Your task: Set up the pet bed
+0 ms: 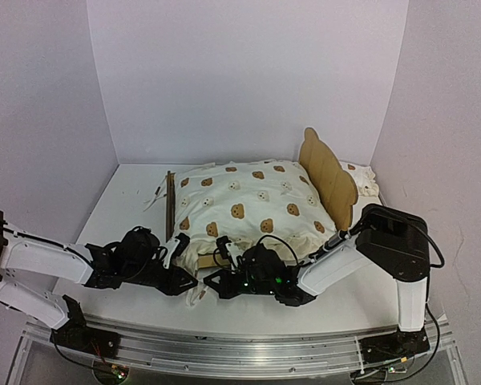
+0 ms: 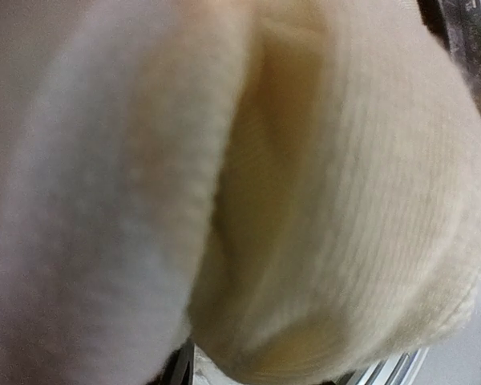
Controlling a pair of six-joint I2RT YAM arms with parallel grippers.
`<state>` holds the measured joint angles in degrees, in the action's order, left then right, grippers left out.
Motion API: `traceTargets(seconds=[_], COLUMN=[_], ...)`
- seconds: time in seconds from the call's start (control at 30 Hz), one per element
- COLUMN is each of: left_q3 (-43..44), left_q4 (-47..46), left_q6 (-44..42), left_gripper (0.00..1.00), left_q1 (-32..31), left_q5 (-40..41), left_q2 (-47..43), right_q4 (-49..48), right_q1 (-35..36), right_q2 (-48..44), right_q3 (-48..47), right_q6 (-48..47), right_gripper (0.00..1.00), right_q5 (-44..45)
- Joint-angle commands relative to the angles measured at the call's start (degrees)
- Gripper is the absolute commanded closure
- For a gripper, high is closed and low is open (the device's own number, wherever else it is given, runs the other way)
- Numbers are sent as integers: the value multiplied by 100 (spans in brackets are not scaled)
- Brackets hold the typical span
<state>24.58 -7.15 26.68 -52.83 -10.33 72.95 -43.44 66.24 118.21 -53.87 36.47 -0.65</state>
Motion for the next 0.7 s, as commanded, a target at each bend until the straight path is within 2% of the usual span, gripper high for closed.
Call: traceTargets(seconds=[0.0, 0.17, 0.47, 0.67], left_q3=[75, 31, -5, -147], left_q4=[-404, -333, -950, -1378], left_q6=[-119, -224, -88, -93], left_gripper=[68, 67, 66, 77], left_q1=[177, 384, 440, 440], left_q5=[397, 475, 187, 260], left_q2=[236, 232, 454, 699], right_q4=[-103, -98, -69, -68], right_q1=[-9, -14, -12, -12], right_q2=[-15, -57, -65, -27], right_q3=[13, 75, 66, -27], right_q6=[31, -13, -16, -29], right_gripper=[100, 100, 100, 100], right_q5=[-110, -189, -257, -284])
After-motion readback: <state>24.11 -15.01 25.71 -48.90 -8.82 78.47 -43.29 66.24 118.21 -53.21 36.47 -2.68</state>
